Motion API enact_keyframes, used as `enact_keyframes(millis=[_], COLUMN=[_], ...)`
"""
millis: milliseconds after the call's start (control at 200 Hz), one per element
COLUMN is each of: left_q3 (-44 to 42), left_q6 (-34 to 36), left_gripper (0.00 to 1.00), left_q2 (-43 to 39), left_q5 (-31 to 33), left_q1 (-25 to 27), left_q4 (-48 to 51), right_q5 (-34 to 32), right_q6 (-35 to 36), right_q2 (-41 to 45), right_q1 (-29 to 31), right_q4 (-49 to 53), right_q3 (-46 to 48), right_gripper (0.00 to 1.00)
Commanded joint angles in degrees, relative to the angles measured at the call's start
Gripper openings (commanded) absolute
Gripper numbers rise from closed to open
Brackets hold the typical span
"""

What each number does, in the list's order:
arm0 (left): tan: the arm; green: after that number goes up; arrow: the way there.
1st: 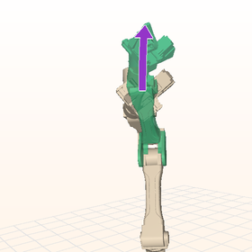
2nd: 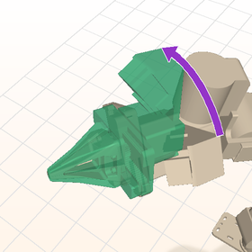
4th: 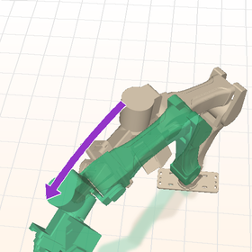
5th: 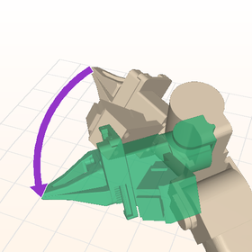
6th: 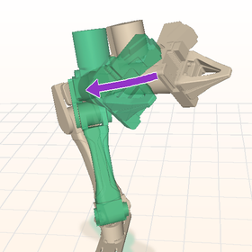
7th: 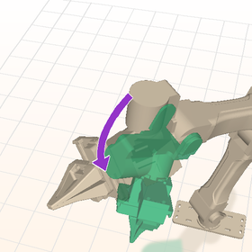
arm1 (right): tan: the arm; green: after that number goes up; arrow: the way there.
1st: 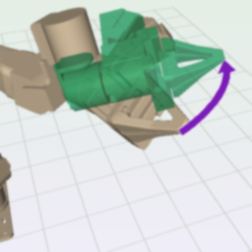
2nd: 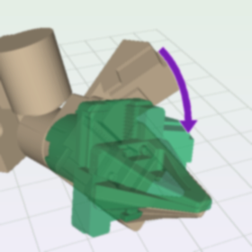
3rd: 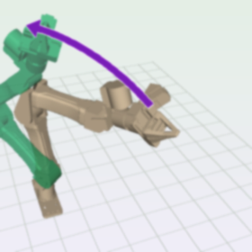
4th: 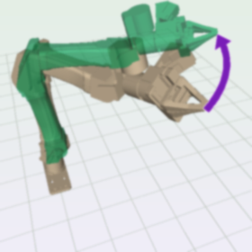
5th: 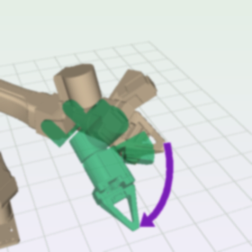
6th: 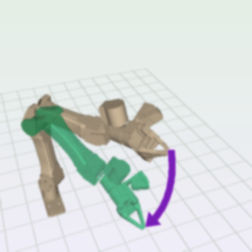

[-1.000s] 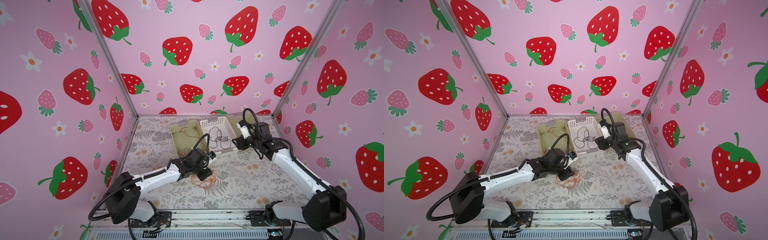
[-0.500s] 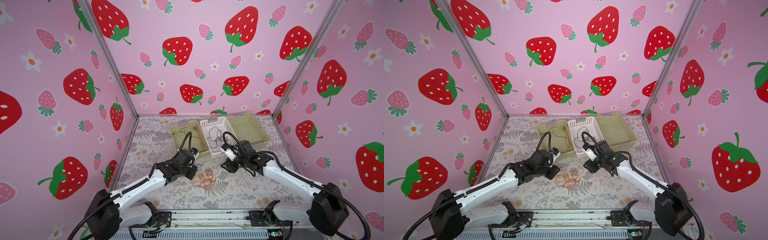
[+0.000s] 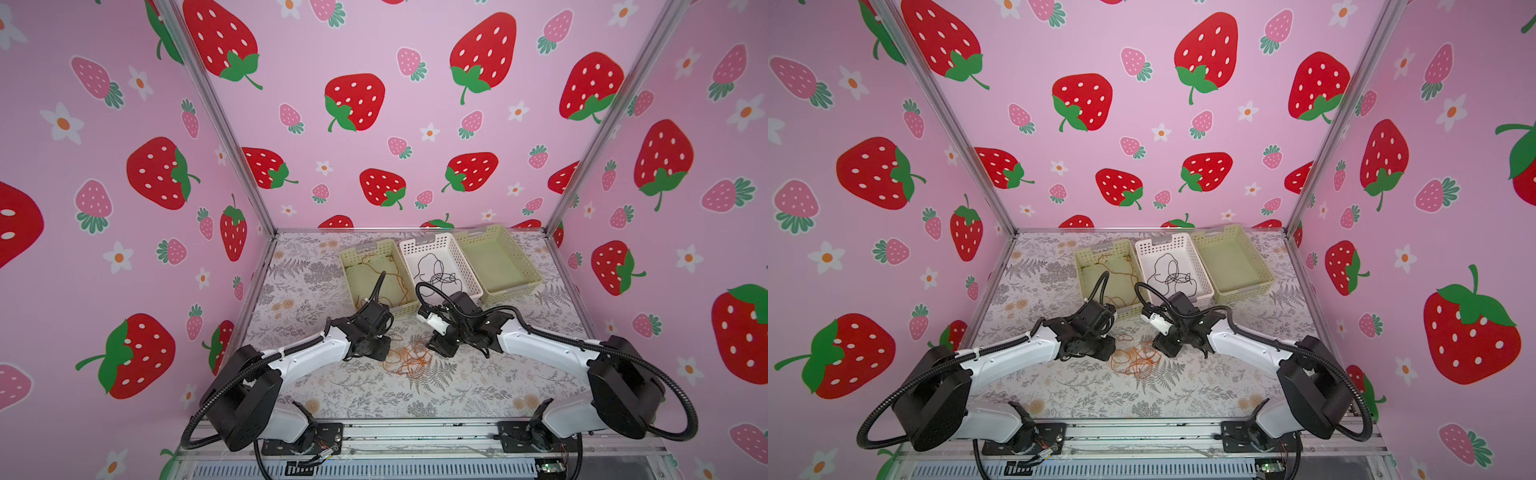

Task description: Untangle the cables

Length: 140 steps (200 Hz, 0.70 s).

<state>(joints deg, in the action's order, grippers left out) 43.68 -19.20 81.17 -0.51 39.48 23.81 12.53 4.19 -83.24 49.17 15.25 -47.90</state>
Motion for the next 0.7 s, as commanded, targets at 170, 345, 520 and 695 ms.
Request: enact_keyframes(millis=[170, 345, 520, 695], left_q3=[5.55, 8.6, 11.67, 13.83], left_q6=[12.73, 16.23, 18.36, 20.87], left_gripper=[0.41, 0.36, 0.36, 0.36], left_q2=[0.59, 3.94, 9.07, 11.96], left_q5=[3.8, 2.99, 4.22, 4.82], left_q1=[5.75, 6.09, 6.09, 6.13], left_q4=[0.74, 2.08, 4.23, 4.16], right_q5=[-3.43, -4.97, -6.25, -7.05], right_q6=[1.18, -0.37, -1.2, -1.81], right_q2=[1.17, 4.45, 7.28, 8.5], right_q1=[0.32, 0.32, 0.13, -0.3], right_q4=[-1.58, -2.53, -2.94, -2.85], right_q3=[2.93, 4.54, 5.18, 5.26], right_gripper=[0.49, 0.49, 0.48, 0.48])
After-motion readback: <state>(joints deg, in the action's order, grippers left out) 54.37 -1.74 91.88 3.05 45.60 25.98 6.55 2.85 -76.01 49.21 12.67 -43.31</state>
